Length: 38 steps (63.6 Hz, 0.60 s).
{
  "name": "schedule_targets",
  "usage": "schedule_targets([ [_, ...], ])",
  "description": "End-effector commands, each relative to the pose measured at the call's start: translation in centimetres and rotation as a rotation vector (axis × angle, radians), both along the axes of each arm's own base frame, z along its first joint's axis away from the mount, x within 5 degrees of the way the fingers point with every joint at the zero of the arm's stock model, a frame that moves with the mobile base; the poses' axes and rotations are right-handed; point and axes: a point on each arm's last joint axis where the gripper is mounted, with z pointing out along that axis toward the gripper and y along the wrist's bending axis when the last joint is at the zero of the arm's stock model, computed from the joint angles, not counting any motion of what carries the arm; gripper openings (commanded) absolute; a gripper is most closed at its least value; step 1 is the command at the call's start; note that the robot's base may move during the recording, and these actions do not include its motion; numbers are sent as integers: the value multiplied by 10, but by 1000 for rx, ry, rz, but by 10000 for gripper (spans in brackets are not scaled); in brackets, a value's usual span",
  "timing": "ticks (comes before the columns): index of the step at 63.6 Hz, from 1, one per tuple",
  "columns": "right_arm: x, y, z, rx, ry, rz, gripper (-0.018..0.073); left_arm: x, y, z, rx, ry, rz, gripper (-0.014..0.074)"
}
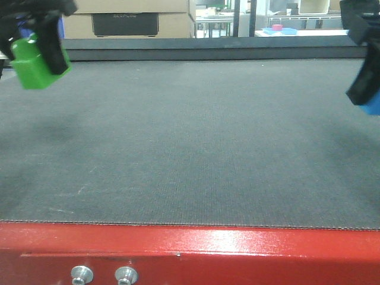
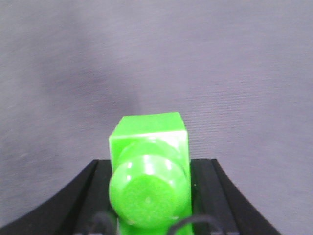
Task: Grab block from conveyor and place in blue bin
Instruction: 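Lift both held blocks up off the conveyor belt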
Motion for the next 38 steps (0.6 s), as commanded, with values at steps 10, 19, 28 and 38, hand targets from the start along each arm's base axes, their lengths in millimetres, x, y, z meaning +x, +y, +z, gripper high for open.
schedule_targets([
  [10, -40, -11, 10, -19, -158, -27, -159, -29, -20, 26, -57, -102, -46, -111],
  [19, -63, -14, 29, -19, -244, -20, -159, -51, -19, 34, -80, -163, -62, -111],
  [28, -86, -17, 54, -3, -366, -23, -159, -76, -10, 48, -98, -216, -62, -111],
  [38, -106, -19, 75, 11, -456, -19, -159, -105, 2, 68, -122, -301, -63, -111],
])
